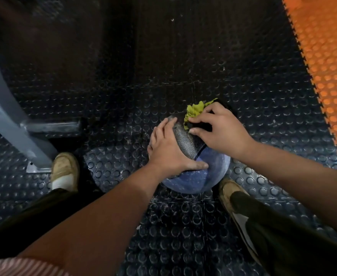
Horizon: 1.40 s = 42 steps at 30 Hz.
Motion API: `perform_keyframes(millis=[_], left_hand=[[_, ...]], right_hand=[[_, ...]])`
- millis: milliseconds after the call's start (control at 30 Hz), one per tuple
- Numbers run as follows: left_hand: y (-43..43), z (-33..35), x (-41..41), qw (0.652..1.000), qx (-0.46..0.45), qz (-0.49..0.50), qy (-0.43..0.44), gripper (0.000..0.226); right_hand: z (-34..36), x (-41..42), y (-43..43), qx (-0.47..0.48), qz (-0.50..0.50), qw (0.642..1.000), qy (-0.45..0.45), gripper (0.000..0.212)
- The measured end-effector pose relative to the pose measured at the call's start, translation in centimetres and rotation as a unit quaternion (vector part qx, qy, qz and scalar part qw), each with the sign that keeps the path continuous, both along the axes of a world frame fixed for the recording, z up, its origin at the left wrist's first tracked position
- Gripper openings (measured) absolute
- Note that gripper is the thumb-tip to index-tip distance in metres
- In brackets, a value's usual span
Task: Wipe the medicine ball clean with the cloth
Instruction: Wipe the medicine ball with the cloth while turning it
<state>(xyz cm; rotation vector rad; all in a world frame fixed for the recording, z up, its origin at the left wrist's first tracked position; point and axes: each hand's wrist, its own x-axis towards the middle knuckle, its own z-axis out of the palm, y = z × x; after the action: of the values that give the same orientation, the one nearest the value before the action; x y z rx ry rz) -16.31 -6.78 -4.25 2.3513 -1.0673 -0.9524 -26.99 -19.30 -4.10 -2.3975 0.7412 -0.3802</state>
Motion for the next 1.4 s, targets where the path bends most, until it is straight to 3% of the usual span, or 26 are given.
perform_keyframes(millis=[267, 533, 667, 800, 967, 1067, 1233, 1400], left_hand=[[-0.8, 0.3, 1.1, 1.0, -0.001, -0.013, 0.021, 0.128], [0.0, 0.2, -0.1, 1.0, 0.008, -0.016, -0.004, 0.139], [0.1, 0.2, -0.2, 1.0, 0.009, -0.015, -0.005, 0.141], [-0.1, 0.3, 0.2, 1.0, 0.001, -0.01, 0.019, 0.137], [-0.1, 0.1, 0.1, 1.0, -0.01, -0.019, 0.007, 0.124], [0.2, 0.0, -0.4, 1.0, -0.002, -0.028, -0.01, 0.13], [0.1, 0.2, -1.0, 0.999, 0.017, -0.031, -0.017, 0.142], [-0.3, 0.3, 0.3, 1.0, -0.005, -0.012, 0.013, 0.132]], right_hand=[[0.1, -4.2, 1.9, -0.064, 0.117, 0.991, -0.013, 0.034], [1.0, 0.5, 1.2, -0.095, 0.061, 0.993, 0.02, 0.032], [1.7, 3.0, 0.4, -0.076, 0.05, 0.99, 0.106, 0.03], [1.6, -0.2, 1.2, -0.074, 0.078, 0.994, 0.022, 0.025], [1.9, -4.1, 3.3, -0.14, 0.161, 0.976, 0.051, 0.033], [2.0, -2.5, 2.7, -0.179, 0.144, 0.973, 0.038, 0.034], [2.0, 2.3, 0.4, -0.127, 0.07, 0.986, 0.082, 0.034], [1.6, -1.2, 1.8, -0.095, 0.108, 0.989, 0.02, 0.035]])
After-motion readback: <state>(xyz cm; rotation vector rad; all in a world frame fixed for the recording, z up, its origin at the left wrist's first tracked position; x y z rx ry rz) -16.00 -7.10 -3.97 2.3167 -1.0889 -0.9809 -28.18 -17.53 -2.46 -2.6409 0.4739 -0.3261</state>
